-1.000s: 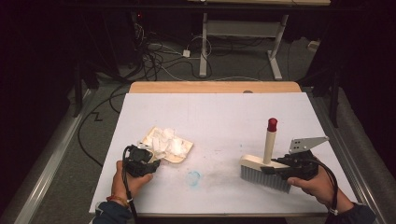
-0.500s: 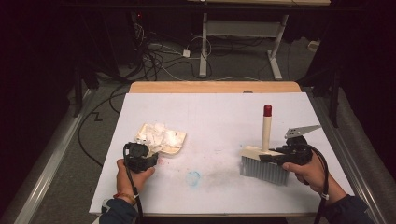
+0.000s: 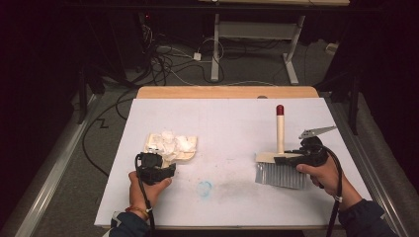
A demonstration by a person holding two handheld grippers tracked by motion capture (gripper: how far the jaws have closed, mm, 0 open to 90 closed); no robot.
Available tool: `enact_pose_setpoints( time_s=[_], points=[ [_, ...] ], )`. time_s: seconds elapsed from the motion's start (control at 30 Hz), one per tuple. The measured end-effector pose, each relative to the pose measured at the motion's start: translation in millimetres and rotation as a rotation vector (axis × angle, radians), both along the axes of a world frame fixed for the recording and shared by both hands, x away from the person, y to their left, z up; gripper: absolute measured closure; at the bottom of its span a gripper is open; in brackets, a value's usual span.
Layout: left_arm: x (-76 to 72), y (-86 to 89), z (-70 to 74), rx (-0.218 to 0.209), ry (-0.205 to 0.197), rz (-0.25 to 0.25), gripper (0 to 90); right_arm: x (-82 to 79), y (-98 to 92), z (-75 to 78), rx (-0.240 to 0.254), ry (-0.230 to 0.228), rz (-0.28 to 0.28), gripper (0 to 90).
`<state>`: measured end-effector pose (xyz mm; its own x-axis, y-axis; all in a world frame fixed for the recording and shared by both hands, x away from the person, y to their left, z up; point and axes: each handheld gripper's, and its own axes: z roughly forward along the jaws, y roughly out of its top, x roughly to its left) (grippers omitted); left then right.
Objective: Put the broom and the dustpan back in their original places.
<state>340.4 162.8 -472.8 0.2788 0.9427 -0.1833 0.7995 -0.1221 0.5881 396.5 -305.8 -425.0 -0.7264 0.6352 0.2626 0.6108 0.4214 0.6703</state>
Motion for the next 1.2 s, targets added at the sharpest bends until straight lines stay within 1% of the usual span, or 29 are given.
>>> enact_pose_setpoints(
  time_s=[0.03, 0.1, 0.17, 0.2, 0.27, 0.33, 0.43, 0.47, 0.53, 0.57, 0.63, 0.7, 0.77, 0.83, 0.9, 1.0, 1.07, 1.13, 1.2],
  points=[
    [-0.6, -0.7, 0.3, 0.001, -0.002, -0.004, 42.5, 1.1, -1.7, 0.0, -0.002, -0.004, -0.013, 57.2],
    [-2.1, 0.5, 0.8, -0.008, -0.01, -0.012, 41.0, 3.2, -4.2, -0.6, -0.004, -0.003, -0.023, 57.0],
    [-3.8, 1.8, 2.4, -0.001, -0.016, -0.031, 37.8, 4.7, -5.9, -1.0, -0.005, -0.009, -0.031, 56.9],
    [-5.2, 2.1, 3.4, 0.006, -0.026, -0.038, 36.8, 5.2, -6.3, -0.9, -0.006, -0.009, -0.032, 56.9],
    [-9.2, 3.8, 6.3, 0.026, -0.056, -0.059, 34.9, 5.9, -7.5, -0.1, -0.01, -0.012, -0.048, 55.9],
    [-13.4, 6.5, 9.2, 0.019, -0.092, -0.079, 28.5, 9.1, -9.0, 1.1, -0.011, -0.015, -0.056, 55.6],
    [-18.7, 11.2, 13.3, 0.008, -0.134, -0.111, 24.7, 14.5, -9.7, 2.9, -0.018, -0.023, -0.08, 55.7],
    [-20.5, 12.4, 14.7, 0.008, -0.149, -0.117, 24.4, 16.2, -9.5, 2.6, -0.017, -0.018, -0.079, 55.7],
    [-23.9, 13.9, 17.1, 0.015, -0.168, -0.139, 24.4, 19.6, -9.4, 2.0, -0.012, -0.008, -0.089, 55.0],
    [-25.8, 14.6, 17.8, 0.017, -0.178, -0.142, 24.2, 21.7, -9.4, 2.0, -0.012, -0.004, -0.086, 54.6],
    [-29.3, 15.4, 17.8, 0.007, -0.187, -0.167, 24.2, 26.0, -9.2, 2.3, -0.006, 0.006, -0.085, 54.3],
    [-33.3, 14.5, 17.2, 0.03, -0.202, -0.184, 24.2, 30.1, -7.6, 2.8, -0.007, 0.001, -0.081, 54.0],
    [-36.5, 13.7, 16.5, 0.05, -0.209, -0.207, 23.4, 34.2, -6.2, 4.4, -0.018, 0.004, -0.075, 52.7],
    [-39.8, 13.3, 15.7, 0.062, -0.218, -0.232, 23.1, 37.1, -4.6, 7.3, -0.04, -0.025, -0.088, 50.6],
    [-42.1, 12.9, 15.0, 0.081, -0.226, -0.242, 22.0, 40.4, -3.8, 9.5, -0.06, -0.046, -0.104, 50.0],
    [-44.5, 15.1, 15.8, 0.074, -0.244, -0.248, 21.2, 42.6, -3.1, 12.2, -0.097, -0.09, -0.133, 51.5],
    [-45.4, 17.4, 17.0, 0.067, -0.26, -0.243, 21.2, 42.4, -2.2, 13.4, -0.087, -0.107, -0.132, 51.4],
    [-46.6, 19.8, 18.0, 0.06, -0.275, -0.241, 21.1, 40.8, 0.0, 15.2, -0.097, -0.144, -0.125, 50.2],
    [-48.5, 21.5, 18.7, 0.067, -0.299, -0.247, 20.6, 36.7, 1.6, 19.0, -0.083, -0.179, -0.116, 48.2]
  ],
)
